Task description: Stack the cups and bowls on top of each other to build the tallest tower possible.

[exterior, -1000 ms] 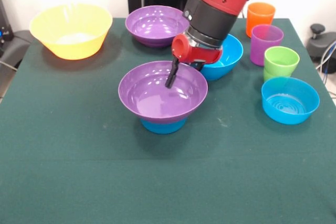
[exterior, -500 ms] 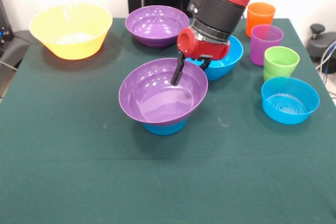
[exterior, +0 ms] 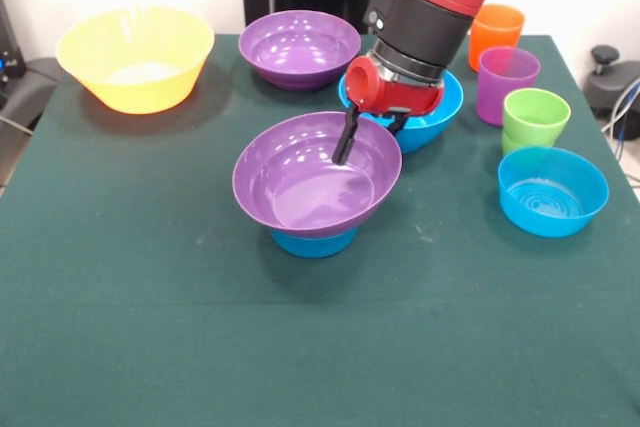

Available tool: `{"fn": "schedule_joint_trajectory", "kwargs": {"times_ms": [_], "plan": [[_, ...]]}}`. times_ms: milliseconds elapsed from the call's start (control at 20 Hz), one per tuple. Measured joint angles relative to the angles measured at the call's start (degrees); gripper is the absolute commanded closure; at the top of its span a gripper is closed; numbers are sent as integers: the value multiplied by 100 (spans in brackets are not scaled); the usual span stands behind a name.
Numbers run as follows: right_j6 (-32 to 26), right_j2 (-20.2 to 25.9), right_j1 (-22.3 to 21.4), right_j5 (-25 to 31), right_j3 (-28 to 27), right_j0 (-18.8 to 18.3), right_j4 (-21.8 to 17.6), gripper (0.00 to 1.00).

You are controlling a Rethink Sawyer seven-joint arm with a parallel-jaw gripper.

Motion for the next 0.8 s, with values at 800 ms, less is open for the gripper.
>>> {"fn": "schedule_joint_trajectory", "kwargs": {"times_ms": [800], "plan": [[0,1,284,0,-181,1,-1,0]]}}
